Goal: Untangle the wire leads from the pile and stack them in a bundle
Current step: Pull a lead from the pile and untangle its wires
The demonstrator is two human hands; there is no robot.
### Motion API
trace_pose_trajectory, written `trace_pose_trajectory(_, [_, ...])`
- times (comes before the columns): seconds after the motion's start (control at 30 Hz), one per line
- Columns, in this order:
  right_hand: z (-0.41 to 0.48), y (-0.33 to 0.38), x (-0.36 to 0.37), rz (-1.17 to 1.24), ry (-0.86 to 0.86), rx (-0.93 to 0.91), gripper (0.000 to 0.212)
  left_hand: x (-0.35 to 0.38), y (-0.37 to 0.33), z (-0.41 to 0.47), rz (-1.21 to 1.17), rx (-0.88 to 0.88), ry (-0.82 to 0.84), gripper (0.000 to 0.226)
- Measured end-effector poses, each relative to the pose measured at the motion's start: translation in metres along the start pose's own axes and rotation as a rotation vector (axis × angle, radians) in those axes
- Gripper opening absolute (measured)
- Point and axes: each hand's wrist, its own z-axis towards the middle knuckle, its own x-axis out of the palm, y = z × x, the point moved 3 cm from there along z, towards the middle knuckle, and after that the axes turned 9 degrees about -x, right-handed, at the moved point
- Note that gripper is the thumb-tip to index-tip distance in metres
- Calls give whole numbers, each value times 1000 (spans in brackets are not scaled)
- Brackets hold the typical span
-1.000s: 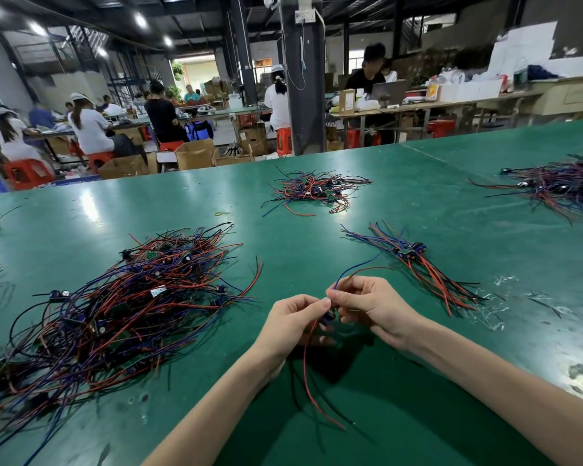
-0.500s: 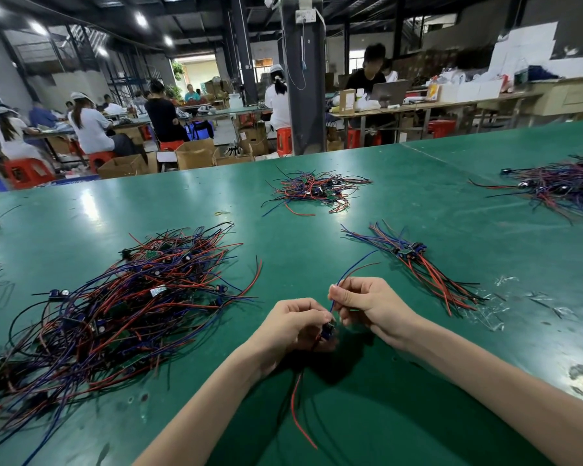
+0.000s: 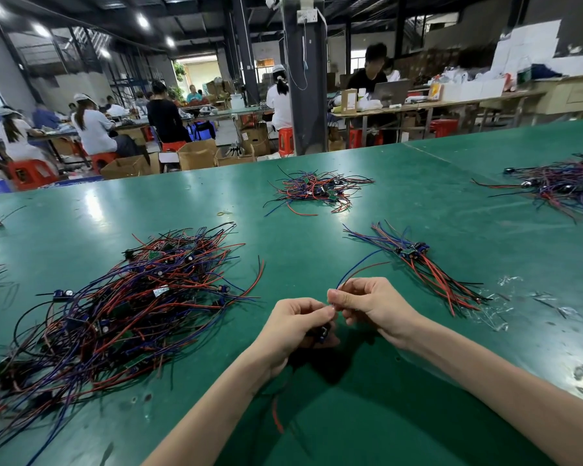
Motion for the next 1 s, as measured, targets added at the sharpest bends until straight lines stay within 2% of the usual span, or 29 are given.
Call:
trace_pose_trajectory(0.2, [5,2,-4,-76,4,58,22,0,0,3,21,-14,19,17])
trace_pose_trajectory(0.5, [10,0,-6,-156,-7,120,27,-9,-2,6,71,4,-44,15])
trace_pose_trajectory(0.77, [18,-3,-25,-83,-187,69,23,-16,-5,7,59,46,-77,18])
trace_pose_trajectory(0.87, [21,-5,-31,-153,-233,30,17,-15,-3,8,65,55,-74,19])
trace_pose_trajectory(1.0, [22,-9,-36,-338,-219,-9,20,-18,-1,11,82,50,-83,18])
